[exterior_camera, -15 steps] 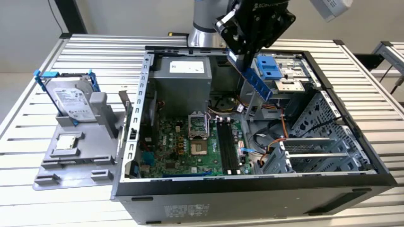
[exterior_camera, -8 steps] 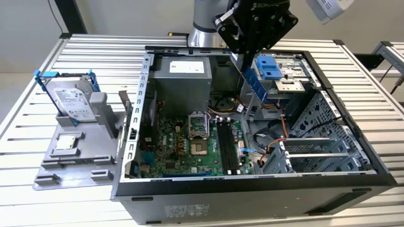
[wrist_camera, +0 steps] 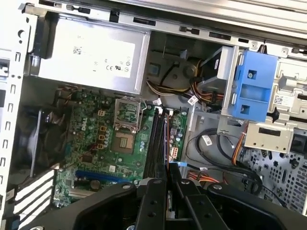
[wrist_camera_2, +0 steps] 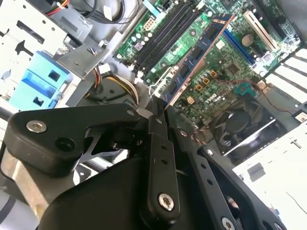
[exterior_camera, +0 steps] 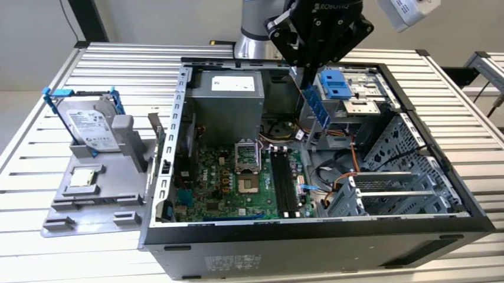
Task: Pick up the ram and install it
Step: 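Insert the ram into the slot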
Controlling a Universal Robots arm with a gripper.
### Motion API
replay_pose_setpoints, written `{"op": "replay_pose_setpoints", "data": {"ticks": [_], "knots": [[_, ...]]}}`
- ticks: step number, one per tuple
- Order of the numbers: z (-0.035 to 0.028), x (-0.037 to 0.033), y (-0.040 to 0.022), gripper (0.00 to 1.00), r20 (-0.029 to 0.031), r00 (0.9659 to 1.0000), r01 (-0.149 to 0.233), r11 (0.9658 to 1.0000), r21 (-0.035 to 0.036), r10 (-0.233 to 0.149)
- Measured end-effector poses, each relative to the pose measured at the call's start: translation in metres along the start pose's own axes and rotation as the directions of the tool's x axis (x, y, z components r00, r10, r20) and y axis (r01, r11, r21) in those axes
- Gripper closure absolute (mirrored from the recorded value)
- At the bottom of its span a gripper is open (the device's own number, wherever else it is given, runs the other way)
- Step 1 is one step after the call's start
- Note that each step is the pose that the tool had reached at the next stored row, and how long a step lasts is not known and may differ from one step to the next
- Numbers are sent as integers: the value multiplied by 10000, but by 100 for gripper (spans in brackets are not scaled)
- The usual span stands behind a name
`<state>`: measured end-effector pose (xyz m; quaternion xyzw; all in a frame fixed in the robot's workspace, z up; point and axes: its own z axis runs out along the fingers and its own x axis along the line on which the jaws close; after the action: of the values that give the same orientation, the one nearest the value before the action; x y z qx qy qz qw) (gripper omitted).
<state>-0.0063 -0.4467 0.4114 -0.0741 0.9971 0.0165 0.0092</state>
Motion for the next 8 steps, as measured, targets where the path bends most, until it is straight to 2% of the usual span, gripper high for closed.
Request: {"op": "replay_pose_setpoints", "data": {"ticks": [3,8], "knots": [[1,-9,-2,100,-2,10000,-4,10000,0,4],[34,-89,-35,100,-3,10000,-32,10000,0,32]]}}
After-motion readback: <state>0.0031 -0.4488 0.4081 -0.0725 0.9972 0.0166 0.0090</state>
